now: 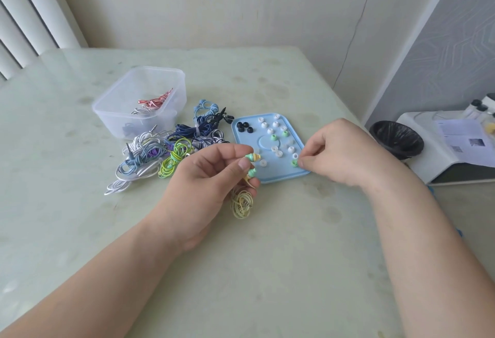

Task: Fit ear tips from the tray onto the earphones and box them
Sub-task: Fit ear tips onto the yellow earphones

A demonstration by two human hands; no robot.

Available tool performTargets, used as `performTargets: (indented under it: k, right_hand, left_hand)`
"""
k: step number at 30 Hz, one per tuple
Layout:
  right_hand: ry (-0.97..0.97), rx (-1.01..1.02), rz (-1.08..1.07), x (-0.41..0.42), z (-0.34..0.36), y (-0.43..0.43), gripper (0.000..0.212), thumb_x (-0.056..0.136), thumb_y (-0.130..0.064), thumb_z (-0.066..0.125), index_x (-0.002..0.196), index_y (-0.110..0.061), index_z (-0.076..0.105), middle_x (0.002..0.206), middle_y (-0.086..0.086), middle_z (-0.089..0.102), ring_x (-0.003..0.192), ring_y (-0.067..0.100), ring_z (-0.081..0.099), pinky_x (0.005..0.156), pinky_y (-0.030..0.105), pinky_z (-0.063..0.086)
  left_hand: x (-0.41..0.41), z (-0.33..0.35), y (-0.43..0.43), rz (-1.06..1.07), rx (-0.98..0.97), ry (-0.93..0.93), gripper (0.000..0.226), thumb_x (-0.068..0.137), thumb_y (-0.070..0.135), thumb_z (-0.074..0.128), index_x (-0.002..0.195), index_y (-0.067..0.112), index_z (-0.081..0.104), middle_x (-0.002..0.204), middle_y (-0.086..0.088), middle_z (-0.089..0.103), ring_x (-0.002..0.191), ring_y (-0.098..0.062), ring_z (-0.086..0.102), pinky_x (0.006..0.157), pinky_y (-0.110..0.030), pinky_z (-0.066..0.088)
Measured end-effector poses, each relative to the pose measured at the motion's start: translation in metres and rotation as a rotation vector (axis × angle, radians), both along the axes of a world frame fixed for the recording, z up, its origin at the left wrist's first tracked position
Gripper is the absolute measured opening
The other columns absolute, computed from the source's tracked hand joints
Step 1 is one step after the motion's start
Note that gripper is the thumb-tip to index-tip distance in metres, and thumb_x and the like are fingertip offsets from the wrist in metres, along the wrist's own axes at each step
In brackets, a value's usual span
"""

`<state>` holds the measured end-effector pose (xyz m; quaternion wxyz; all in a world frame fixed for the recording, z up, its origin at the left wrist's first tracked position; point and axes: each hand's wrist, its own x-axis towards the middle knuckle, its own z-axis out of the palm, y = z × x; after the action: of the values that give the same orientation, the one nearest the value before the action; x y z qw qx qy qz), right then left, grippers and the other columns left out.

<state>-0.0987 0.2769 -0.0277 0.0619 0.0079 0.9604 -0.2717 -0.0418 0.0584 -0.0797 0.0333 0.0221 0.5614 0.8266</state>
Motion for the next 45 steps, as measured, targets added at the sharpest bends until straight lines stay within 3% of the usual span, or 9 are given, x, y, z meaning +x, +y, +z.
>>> performTargets:
  k: [2, 7, 12, 18, 24, 29, 34, 38, 45]
  right_hand:
    - [0.030, -0.041, 0.004, 0.002, 0.002, 0.001, 0.009, 0.083, -0.022, 0.076, 0.074, -0.022, 0.076, 0.070, -0.003, 0.074, 0.063, 0.020, 0.070, 0.055, 0.028, 0.054]
    - [0.012, -0.617, 0.118, 0.010, 0.009, -0.015, 0.009, 0.083, 0.002, 0.078, 0.086, -0.002, 0.071, 0.073, 0.017, 0.074, 0.061, 0.023, 0.072, 0.061, 0.031, 0.058]
    - [-0.046, -0.857, 0.218, 0.017, 0.000, -0.040, 0.020, 0.081, 0.013, 0.075, 0.096, 0.002, 0.069, 0.079, 0.018, 0.073, 0.064, 0.027, 0.070, 0.065, 0.030, 0.059]
    - [-0.030, -0.880, 0.233, 0.017, -0.007, -0.047, 0.020, 0.079, 0.014, 0.077, 0.095, 0.003, 0.073, 0.087, 0.026, 0.074, 0.068, 0.027, 0.072, 0.065, 0.030, 0.060]
    - [-0.047, -0.873, 0.250, 0.017, -0.012, -0.050, 0.021, 0.080, 0.011, 0.077, 0.099, 0.002, 0.075, 0.092, 0.023, 0.076, 0.076, 0.033, 0.073, 0.075, 0.040, 0.063]
    - [-0.035, -0.885, 0.233, 0.017, -0.011, -0.051, 0.020, 0.081, 0.011, 0.075, 0.098, 0.001, 0.075, 0.092, 0.026, 0.075, 0.064, 0.022, 0.069, 0.069, 0.033, 0.061]
    - [-0.042, -0.898, 0.229, 0.017, -0.011, -0.051, 0.020, 0.081, 0.011, 0.076, 0.098, 0.001, 0.075, 0.089, 0.022, 0.076, 0.064, 0.022, 0.069, 0.068, 0.029, 0.059]
    - [-0.041, -0.930, 0.216, 0.015, -0.012, -0.051, 0.020, 0.082, 0.010, 0.075, 0.098, -0.003, 0.076, 0.078, 0.008, 0.075, 0.064, 0.022, 0.069, 0.068, 0.025, 0.058]
    - [-0.185, -1.086, 0.122, 0.016, -0.011, -0.053, 0.022, 0.076, 0.007, 0.077, 0.097, 0.001, 0.074, 0.085, 0.021, 0.074, 0.077, 0.030, 0.070, 0.068, 0.032, 0.060]
  left_hand:
    - [0.000, 0.000, 0.000, -0.002, 0.005, -0.006, 0.017, 0.096, 0.000, 0.061, 0.112, -0.003, 0.066, 0.087, -0.019, 0.063, 0.068, -0.025, 0.066, 0.058, -0.029, 0.055]
    - [0.000, 0.002, -0.001, 0.005, 0.053, -0.012, 0.025, 0.088, 0.008, 0.066, 0.112, 0.000, 0.067, 0.085, -0.015, 0.067, 0.069, -0.025, 0.066, 0.061, -0.031, 0.056]
    - [0.002, 0.001, -0.006, 0.033, 0.047, 0.021, 0.030, 0.086, 0.010, 0.067, 0.114, -0.001, 0.067, 0.086, -0.016, 0.071, 0.071, -0.024, 0.068, 0.064, -0.032, 0.058]
    - [0.001, 0.001, -0.016, 0.044, -0.019, 0.058, 0.021, 0.088, 0.012, 0.067, 0.106, 0.001, 0.070, 0.087, -0.017, 0.072, 0.071, -0.025, 0.068, 0.065, -0.032, 0.058]
    - [-0.001, 0.000, -0.014, 0.059, -0.069, 0.068, 0.016, 0.094, 0.007, 0.066, 0.107, -0.001, 0.069, 0.085, -0.012, 0.073, 0.070, -0.021, 0.068, 0.066, -0.031, 0.058]
    - [0.000, -0.002, -0.013, 0.096, -0.140, 0.093, 0.018, 0.099, 0.005, 0.063, 0.116, 0.006, 0.070, 0.087, -0.011, 0.073, 0.072, -0.026, 0.068, 0.069, -0.036, 0.059]
    - [0.000, -0.002, -0.014, 0.103, -0.175, 0.078, 0.013, 0.098, 0.009, 0.066, 0.106, 0.004, 0.074, 0.085, -0.013, 0.074, 0.071, -0.024, 0.067, 0.068, -0.035, 0.060]
    - [-0.001, -0.002, -0.014, 0.092, -0.219, 0.094, 0.011, 0.098, 0.008, 0.066, 0.103, 0.003, 0.074, 0.090, -0.020, 0.075, 0.072, -0.024, 0.068, 0.067, -0.033, 0.058]
    - [0.000, -0.003, -0.014, 0.096, -0.181, 0.080, 0.015, 0.098, 0.005, 0.065, 0.109, -0.002, 0.070, 0.096, -0.025, 0.075, 0.073, -0.024, 0.070, 0.068, -0.032, 0.059]
